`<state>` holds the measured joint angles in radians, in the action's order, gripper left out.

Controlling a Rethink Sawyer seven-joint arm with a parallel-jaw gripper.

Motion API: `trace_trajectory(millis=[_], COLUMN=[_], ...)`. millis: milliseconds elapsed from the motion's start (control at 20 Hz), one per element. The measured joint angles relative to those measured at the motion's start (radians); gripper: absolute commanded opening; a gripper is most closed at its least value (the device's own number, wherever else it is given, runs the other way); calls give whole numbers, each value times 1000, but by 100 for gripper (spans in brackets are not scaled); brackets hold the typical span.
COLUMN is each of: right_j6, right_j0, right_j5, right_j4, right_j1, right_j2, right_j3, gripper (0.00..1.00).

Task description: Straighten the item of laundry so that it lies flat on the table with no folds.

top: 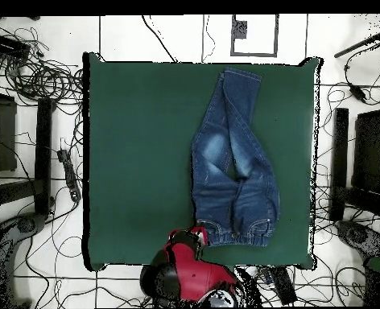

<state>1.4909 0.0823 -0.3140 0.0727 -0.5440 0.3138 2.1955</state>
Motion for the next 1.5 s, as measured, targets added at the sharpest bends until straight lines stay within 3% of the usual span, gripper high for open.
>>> trace_trajectory(millis=[400, 700, 1500], right_j6=[12, 87, 175], right_j0=[-19, -34, 32], right_j5=[-98, -131, -124], right_j4=[-30, -61, -155], right_j1=[65, 104, 52], right_j2=[-16, -42, -64], right_j3=[16, 35, 81], gripper=[0, 0, 0])
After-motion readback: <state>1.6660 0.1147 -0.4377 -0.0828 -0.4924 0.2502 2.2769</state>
